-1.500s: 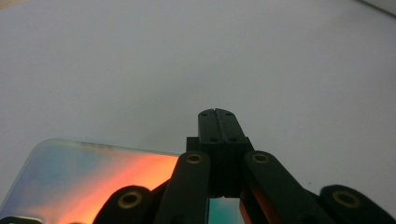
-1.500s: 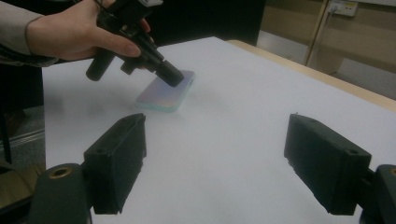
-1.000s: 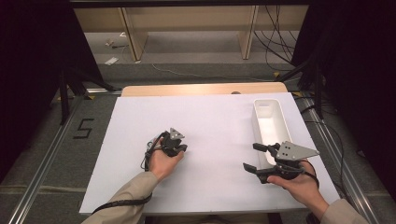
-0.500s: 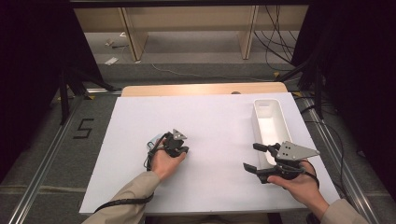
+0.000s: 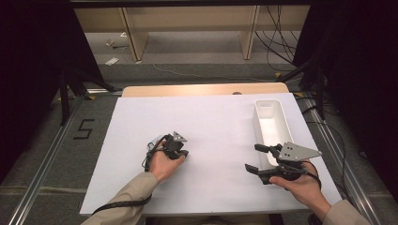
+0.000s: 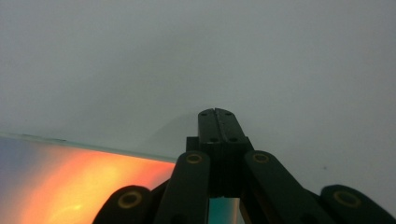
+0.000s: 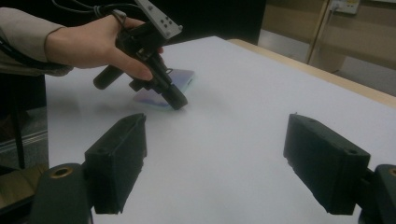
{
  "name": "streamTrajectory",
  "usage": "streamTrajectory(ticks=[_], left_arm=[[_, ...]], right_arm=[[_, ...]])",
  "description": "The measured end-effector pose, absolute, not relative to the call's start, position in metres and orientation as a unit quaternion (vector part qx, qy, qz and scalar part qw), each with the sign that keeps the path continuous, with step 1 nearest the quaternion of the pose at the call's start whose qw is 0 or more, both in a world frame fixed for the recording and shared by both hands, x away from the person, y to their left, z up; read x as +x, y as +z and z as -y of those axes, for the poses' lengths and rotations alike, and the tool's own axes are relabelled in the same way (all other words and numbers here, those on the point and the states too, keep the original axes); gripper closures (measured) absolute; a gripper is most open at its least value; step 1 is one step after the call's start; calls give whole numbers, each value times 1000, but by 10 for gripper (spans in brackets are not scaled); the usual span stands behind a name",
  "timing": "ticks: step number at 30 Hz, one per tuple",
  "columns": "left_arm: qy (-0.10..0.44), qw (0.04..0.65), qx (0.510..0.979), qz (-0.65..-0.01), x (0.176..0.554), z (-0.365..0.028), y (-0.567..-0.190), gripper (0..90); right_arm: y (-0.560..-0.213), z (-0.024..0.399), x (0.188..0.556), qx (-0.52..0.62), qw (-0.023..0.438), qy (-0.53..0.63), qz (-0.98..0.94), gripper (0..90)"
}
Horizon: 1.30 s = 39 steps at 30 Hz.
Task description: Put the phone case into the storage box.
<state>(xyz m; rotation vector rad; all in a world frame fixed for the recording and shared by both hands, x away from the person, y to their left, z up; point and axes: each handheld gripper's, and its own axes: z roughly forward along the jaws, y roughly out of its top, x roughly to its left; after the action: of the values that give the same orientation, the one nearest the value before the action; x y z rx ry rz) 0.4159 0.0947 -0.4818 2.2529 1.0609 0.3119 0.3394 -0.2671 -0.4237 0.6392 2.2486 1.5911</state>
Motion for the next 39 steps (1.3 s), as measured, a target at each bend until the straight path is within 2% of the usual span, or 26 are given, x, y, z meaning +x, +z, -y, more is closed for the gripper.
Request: streamTrajectory(ticks=[15, 26, 39], left_arm=[[84, 292, 859, -412, 386, -126, -477, 900], [83, 269, 852, -442, 366, -161, -473, 900], [95, 232, 850, -463, 361, -177, -470, 898]], right_arm=[[-424, 268, 339, 225, 154, 559, -783, 222], [-424, 267, 339, 226, 155, 558, -783, 223], [-423, 268, 339, 228, 156, 558, -783, 224]])
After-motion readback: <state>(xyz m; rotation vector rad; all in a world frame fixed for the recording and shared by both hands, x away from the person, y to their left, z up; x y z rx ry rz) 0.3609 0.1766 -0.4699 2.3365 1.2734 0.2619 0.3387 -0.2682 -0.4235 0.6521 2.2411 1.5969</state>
